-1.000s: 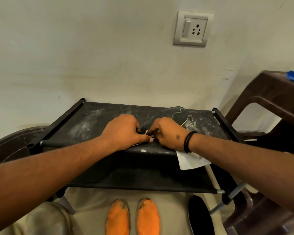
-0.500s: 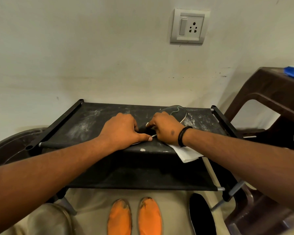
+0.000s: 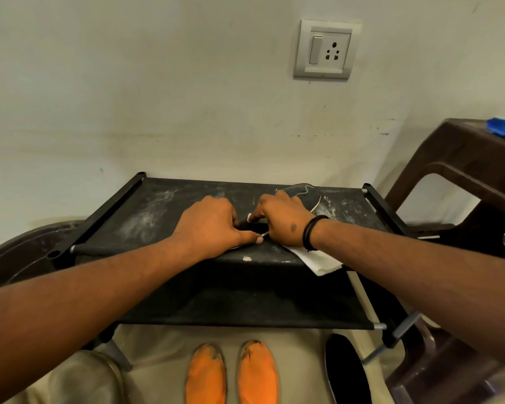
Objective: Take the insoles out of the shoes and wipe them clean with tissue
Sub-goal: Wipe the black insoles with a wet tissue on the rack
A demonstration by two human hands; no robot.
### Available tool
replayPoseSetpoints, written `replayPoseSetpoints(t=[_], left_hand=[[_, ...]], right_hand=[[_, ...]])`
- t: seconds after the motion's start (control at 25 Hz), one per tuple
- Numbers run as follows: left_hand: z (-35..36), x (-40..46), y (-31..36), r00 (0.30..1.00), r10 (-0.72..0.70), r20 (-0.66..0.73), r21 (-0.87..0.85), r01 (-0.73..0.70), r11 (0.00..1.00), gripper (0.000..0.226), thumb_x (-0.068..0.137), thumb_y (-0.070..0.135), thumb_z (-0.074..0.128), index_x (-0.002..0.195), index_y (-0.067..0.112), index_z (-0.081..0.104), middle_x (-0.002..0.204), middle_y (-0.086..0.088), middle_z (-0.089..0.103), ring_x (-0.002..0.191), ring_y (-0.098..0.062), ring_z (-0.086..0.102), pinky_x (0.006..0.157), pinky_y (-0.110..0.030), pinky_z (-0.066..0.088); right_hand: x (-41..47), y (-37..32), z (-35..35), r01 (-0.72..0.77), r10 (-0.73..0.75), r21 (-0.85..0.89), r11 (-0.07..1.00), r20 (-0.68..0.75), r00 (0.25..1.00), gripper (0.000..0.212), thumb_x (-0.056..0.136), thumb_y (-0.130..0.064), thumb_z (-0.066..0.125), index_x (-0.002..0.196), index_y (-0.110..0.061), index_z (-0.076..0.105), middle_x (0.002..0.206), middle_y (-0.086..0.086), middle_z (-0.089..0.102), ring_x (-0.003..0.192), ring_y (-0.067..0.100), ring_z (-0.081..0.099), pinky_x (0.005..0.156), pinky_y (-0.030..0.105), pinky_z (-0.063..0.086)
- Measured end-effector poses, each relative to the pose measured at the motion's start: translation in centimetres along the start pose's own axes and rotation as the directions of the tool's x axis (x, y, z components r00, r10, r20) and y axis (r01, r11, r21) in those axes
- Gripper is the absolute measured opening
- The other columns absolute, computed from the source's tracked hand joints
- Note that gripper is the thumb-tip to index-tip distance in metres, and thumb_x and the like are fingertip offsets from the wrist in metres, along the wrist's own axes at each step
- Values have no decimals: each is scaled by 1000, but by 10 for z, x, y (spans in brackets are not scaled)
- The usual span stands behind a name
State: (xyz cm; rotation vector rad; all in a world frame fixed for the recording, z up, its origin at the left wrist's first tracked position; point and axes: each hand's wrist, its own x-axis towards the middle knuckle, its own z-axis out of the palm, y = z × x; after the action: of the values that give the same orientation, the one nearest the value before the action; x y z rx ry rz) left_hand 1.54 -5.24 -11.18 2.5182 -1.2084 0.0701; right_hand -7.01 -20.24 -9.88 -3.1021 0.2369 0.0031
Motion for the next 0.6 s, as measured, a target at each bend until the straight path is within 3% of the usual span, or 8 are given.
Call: replayPoseSetpoints(t=[0.12,0.28,0.44,0.6], left_hand=[[-1,-1,0,1000,-2,-9,5,2,1000,57,69,74,69,64,18,74,51,0,62,48,-14,59,49,-33,50],[-1,-1,1,1000,-13,-27,22,14,1000,59,66,78,70,61,19,72,48,2,60,48,-12,59,49,-32,51],[-1,0,-1,999,-8,-38,8,8,1000,58,69,71,70,53,15,64,44,2,53,46,-15,55,45,-29,42],[1,0,-1,999,7,-45,28,-6,1000,64,64,81,66,55,18,68,45,2,57,47,-11,58,49,-32,52]], right_hand=[[-7,-7,6,103,-100,-51,993,57,993,39,92,-20,57,130,-26,60,131,1,45,118,29,39,93,46,37],[-5,-1,0,45,-41,-86,995,50,998,48,92,-18,57,137,-32,54,136,-2,42,119,30,37,93,46,35],[-4,-8,2,130,-125,-69,989,70,990,44,93,-21,56,136,-32,55,137,-4,43,117,29,38,88,42,32],[1,-4,-1,85,-77,-225,971,42,996,43,93,-30,58,136,-29,54,141,-3,40,119,32,38,92,47,35]])
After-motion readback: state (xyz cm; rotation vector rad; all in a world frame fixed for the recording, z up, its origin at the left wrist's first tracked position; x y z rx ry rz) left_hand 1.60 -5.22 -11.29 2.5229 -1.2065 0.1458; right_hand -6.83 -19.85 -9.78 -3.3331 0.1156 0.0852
